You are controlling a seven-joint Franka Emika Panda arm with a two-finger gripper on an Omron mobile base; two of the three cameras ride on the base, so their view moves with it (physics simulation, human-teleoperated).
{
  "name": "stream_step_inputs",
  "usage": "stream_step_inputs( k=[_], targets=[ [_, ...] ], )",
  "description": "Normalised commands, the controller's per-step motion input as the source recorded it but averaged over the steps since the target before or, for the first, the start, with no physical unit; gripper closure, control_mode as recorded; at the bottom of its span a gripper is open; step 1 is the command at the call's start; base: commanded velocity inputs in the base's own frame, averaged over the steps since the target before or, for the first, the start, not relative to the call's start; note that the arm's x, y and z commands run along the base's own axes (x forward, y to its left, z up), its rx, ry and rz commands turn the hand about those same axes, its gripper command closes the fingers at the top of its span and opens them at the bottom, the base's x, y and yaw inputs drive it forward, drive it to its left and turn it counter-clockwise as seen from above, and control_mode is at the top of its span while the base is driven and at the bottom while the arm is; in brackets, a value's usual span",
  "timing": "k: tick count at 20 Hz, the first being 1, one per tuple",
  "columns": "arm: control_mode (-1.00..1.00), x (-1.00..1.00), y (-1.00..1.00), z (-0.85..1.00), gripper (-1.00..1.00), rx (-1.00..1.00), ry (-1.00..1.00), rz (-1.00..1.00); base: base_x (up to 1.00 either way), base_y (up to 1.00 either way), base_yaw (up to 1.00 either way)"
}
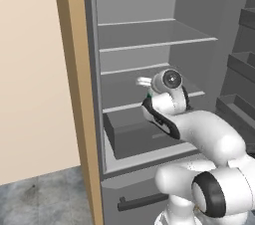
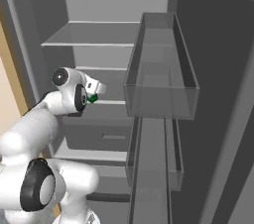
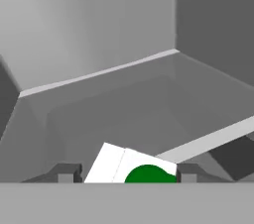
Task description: Take a sugar cube from the saucer and place it inside the coffee. Then, grab milk from the fridge and place it next to the coffee on the counter to sweeten the coffee.
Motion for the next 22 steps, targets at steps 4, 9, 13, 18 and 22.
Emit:
stream_step_inputs(
  k=[4,9,13,18,22],
  targets=[
    [-1.0,-1.0,0.0,0.63,1.0,0.07,0.0,0.0,0.0,0.0,0.0],
    [-1.0,-1.0,0.03,0.42,1.0,0.01,0.0,0.0,0.0,0.0,0.0],
    [1.0,-0.75,0.17,0.2,1.0,0.0,-0.04,0.09,-0.25,0.12,0.1],
    [1.0,0.0,0.0,0.0,1.0,0.0,0.0,0.0,-0.37,0.68,0.82],
    [1.0,0.0,0.0,0.0,1.0,0.0,0.0,0.0,-0.18,0.67,0.94]
  ],
)
